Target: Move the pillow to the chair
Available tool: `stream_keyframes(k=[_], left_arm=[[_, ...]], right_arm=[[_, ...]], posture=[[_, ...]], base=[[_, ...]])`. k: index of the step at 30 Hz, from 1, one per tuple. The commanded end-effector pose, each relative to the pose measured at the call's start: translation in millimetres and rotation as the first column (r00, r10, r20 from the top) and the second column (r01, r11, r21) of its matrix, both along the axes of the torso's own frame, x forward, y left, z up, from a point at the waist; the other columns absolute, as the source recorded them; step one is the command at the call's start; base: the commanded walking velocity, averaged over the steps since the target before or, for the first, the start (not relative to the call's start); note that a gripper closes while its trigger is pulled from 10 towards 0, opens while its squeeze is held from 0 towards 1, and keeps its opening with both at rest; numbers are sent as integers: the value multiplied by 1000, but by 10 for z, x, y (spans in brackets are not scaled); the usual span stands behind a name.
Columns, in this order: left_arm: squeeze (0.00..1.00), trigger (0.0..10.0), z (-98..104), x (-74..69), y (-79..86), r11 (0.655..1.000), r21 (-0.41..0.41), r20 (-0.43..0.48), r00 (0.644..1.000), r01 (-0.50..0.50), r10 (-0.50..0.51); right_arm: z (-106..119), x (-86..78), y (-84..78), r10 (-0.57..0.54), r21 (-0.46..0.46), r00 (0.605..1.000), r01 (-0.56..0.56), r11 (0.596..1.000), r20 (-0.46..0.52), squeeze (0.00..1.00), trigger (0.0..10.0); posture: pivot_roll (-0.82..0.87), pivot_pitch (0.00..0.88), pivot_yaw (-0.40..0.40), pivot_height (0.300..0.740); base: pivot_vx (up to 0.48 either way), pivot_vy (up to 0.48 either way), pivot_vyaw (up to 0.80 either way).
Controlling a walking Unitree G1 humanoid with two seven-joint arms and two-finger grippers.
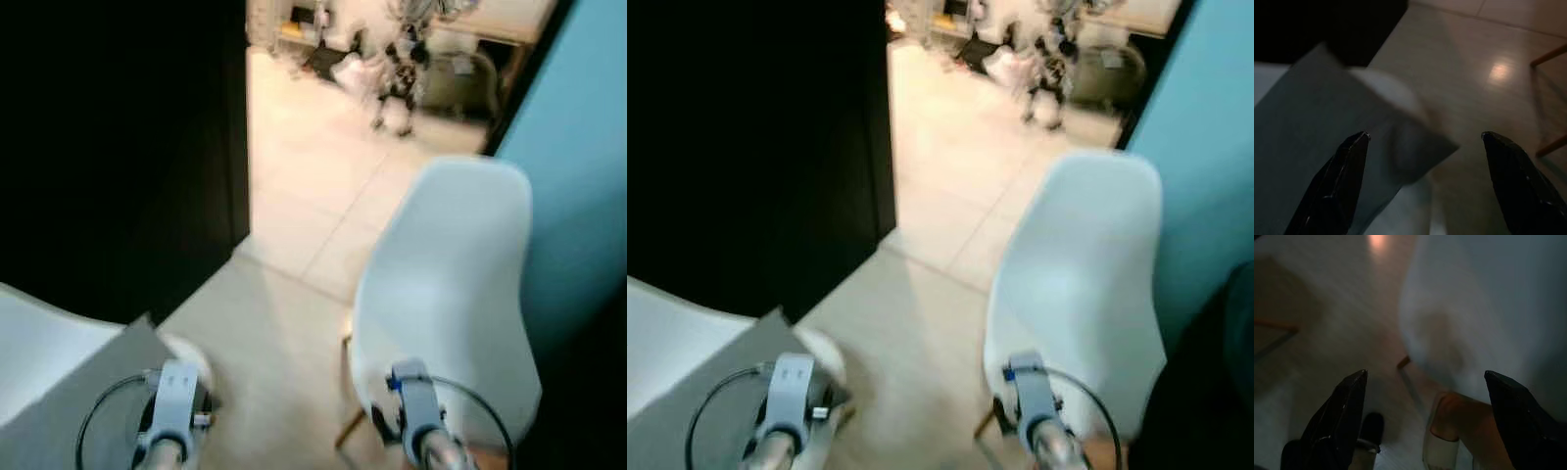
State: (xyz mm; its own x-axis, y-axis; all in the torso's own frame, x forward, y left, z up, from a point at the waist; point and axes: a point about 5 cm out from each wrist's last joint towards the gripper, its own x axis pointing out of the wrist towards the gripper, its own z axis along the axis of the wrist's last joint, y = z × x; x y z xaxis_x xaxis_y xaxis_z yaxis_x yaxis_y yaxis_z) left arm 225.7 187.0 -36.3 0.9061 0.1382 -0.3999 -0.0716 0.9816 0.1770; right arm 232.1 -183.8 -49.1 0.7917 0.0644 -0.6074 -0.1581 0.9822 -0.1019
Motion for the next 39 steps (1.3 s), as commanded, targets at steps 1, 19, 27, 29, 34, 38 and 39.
stream_keyframes(k=[1,19,27,29,34,38,39], left_arm=[[0,10000,-3,-2,11,1000,6,-2,1000,-6,6],[0,10000,30,48,95,1000,20,-1,1000,-7,7],[0,10000,-9,6,40,1000,11,-16,1000,0,0],[0,10000,-9,6,40,1000,11,-16,1000,0,0],[0,10000,-3,21,20,1000,5,-12,1000,-1,1],[0,10000,9,43,19,1000,2,-10,1000,3,-3],[0,10000,15,53,17,1000,-1,-7,1000,6,-6]], right_arm=[[-6,-8,-29,-25,3,1000,25,1000,-7,0,10000],[-70,-94,-9,-50,-5,998,50,999,-36,0,10000],[-79,-117,-41,-51,-14,998,51,999,-41,0,10000],[-79,-117,-41,-51,-14,998,51,999,-41,0,10000],[-76,-114,-63,-54,-22,998,53,998,-43,0,10000],[-72,-106,-67,-56,-24,998,55,998,-41,0,10000],[-70,-103,-69,-58,-25,998,57,998,-40,0,10000]], posture=[[26,30,-30,740],[32,32,-11,740],[23,33,-17,740],[23,33,-17,740],[17,34,-16,740],[15,34,-13,740],[14,36,-14,740]], base=[[0,0,-800],[0,0,-800],[0,0,-800],[0,0,-800],[0,0,-800],[0,0,-800],[0,0,-800]])
